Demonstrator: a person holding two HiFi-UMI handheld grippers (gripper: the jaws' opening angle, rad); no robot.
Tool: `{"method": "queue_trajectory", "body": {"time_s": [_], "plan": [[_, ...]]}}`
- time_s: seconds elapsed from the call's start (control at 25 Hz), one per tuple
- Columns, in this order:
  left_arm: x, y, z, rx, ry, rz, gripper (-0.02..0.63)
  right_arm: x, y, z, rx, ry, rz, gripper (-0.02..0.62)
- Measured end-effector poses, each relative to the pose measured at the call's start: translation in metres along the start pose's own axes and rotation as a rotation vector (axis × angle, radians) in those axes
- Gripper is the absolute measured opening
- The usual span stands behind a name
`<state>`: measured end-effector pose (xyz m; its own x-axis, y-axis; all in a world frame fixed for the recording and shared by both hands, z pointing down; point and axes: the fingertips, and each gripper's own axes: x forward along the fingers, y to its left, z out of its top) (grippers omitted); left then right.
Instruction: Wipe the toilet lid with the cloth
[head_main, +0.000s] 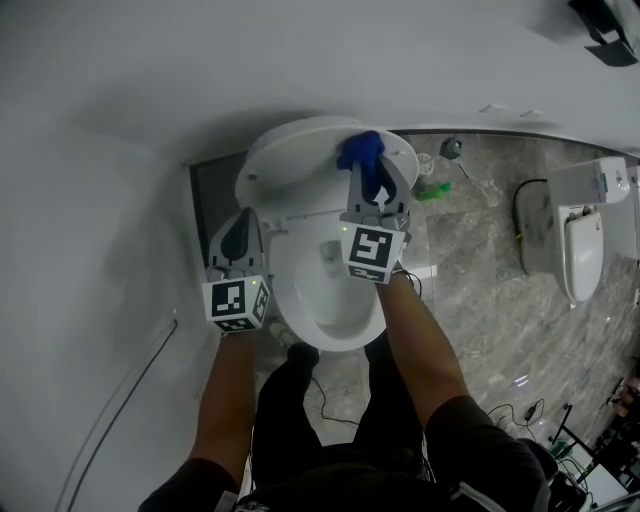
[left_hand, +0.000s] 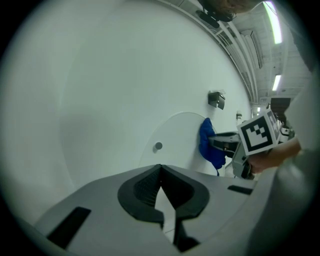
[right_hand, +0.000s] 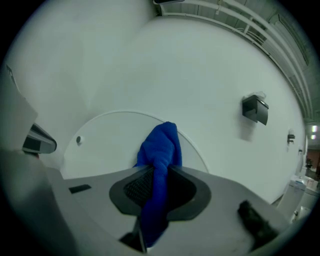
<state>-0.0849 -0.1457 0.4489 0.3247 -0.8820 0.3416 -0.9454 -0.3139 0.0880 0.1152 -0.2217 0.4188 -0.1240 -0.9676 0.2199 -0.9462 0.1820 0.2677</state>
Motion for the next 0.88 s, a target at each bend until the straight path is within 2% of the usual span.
{"method": "queue_trajectory", "body": {"time_s": [0.28, 0.4, 0.52, 0.6, 0.72, 0.88], "plan": [[-0.003, 0.003, -0.006, -0.010, 0.001, 0.006, 0.009, -0.008, -0.030, -0.016, 0.001, 0.021, -0.082, 0.074], [-0.010, 0.008, -0.008, -0.019, -0.001, 0.022, 0.009, -0.018, -0.020, -0.011, 0.028, 0.008, -0.063, 0.072], [-0.015, 0.016, -0.009, -0.023, -0.001, 0.032, 0.009, -0.034, 0.009, -0.002, 0.055, -0.033, 0.013, 0.072], [-0.018, 0.023, -0.011, -0.024, 0.001, 0.035, 0.009, -0.042, 0.044, 0.000, 0.047, -0.045, 0.083, 0.073], [-0.025, 0.035, -0.016, -0.024, 0.008, 0.047, 0.009, -0.055, 0.113, -0.008, -0.005, -0.013, 0.221, 0.072], [-0.035, 0.048, -0.025, -0.026, 0.027, 0.060, 0.009, -0.060, 0.184, -0.019, 0.010, 0.031, 0.349, 0.072]]}}
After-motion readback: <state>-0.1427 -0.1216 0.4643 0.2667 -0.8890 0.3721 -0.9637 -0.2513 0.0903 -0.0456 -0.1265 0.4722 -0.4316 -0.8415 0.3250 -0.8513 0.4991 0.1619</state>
